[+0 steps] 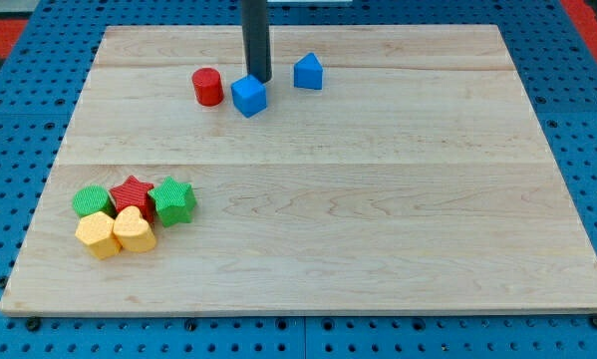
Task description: Push the blue cube to the top of the red star and green star
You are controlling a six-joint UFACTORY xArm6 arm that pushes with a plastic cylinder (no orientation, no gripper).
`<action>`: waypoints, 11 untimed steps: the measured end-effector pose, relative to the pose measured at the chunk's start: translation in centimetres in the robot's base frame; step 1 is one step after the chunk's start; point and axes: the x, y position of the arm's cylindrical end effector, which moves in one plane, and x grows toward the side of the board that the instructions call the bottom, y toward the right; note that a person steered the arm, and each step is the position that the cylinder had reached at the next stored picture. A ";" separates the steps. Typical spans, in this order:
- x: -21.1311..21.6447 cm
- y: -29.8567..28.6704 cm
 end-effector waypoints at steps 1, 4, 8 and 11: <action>2.6 0.4; 5.4 -2.5; 8.3 -8.0; 9.5 -12.0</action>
